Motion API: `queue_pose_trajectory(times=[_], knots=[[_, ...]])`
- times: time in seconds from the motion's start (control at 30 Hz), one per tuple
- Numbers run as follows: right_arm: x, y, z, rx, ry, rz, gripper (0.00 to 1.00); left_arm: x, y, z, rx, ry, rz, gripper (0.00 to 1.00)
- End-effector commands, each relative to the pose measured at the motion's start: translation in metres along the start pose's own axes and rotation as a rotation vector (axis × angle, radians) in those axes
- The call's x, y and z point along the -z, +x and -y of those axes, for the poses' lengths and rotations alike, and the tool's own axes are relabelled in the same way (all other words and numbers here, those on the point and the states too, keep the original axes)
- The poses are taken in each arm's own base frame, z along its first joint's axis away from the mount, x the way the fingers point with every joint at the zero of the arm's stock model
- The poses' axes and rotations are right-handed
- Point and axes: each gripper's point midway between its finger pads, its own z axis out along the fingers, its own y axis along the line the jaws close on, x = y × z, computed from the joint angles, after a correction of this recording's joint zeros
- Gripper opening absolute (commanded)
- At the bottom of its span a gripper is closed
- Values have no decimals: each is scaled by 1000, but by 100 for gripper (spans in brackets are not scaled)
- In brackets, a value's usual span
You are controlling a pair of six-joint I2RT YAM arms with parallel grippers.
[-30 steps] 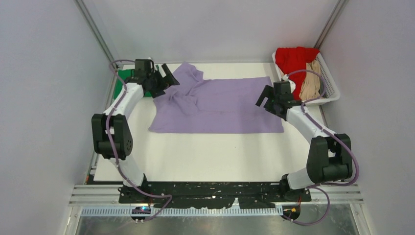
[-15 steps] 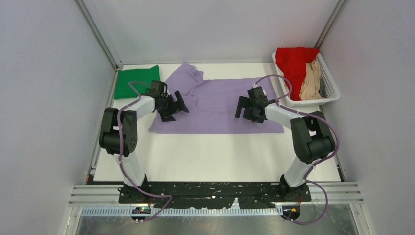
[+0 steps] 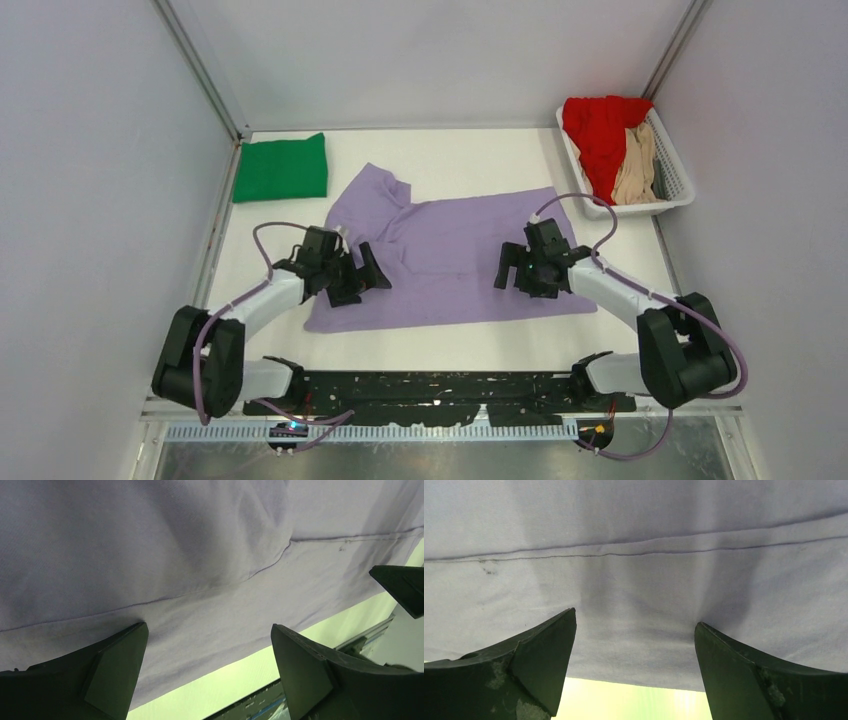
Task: Fold and stack the t-shirts
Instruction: Fold the flattened tshirt in 1/3 of the way
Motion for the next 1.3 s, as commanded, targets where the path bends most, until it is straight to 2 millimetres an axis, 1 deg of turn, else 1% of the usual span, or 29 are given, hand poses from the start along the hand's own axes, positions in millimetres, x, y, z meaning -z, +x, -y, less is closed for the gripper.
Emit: queue_pose_trajectory(times=[0.0,0.03,0.07,0.1,0.2,0.27,0.33,0.43,0.5,0.6,0.67,0.7,0.73,0.77,0.8,0.83,0.87,0.9,0.93,0.97,1.0,1.03,1.17,1.2,1.23,1.27], knots=[[25,79,27,-7,100,-253,95,12,76,-48,82,-174,-147,100],[30,78,27,-13,100,-239,95,15,80,-49,82,-174,-140,100],[35,86,30,-18,115,-264,95,17,85,-54,88,-182,-135,100],[38,90,28,-26,97,-272,95,20,87,-55,90,-181,-123,100],[43,109,31,-42,92,-320,95,27,90,-54,88,-169,-110,99],[45,118,31,-52,80,-333,95,32,96,-56,85,-165,-118,99],[48,122,32,-52,80,-338,95,36,103,-59,85,-165,-128,99],[50,122,31,-51,67,-326,95,37,110,-61,85,-145,-135,99],[50,123,27,-53,41,-325,95,34,108,-61,85,-136,-116,99],[48,123,20,-53,-6,-314,95,35,94,-51,74,-119,-77,99],[46,116,12,-32,-50,-292,95,40,83,-46,55,-120,-42,99],[45,107,7,-19,-62,-262,95,43,77,-44,45,-127,-19,99],[46,101,6,-1,-65,-245,95,46,74,-45,39,-144,-1,99],[48,87,1,18,-68,-202,95,49,68,-43,30,-143,24,99],[50,80,-1,28,-71,-179,95,52,62,-40,19,-139,49,99],[53,66,-5,44,-71,-132,95,54,56,-37,10,-131,74,99],[56,59,-8,53,-75,-109,95,56,49,-32,6,-122,102,99],[59,45,-13,67,-81,-64,95,58,43,-28,-3,-109,126,99],[61,38,-16,76,-86,-42,95,59,37,-22,-10,-94,145,99],[64,26,-20,96,-93,-2,95,60,32,-17,-18,-82,153,99],[65,21,-21,104,-93,18,95,61,30,-13,-27,-76,150,99],[68,11,-23,110,-89,56,96,61,27,-9,-42,-71,145,99],[74,-11,-30,110,-102,152,95,51,14,1,-59,-61,134,99],[75,-16,-32,109,-112,170,95,48,8,6,-63,-48,136,99],[75,-21,-30,100,-93,193,95,46,-1,16,-71,-26,145,99],[76,-26,-30,96,-89,211,95,42,-7,21,-77,-16,142,99]])
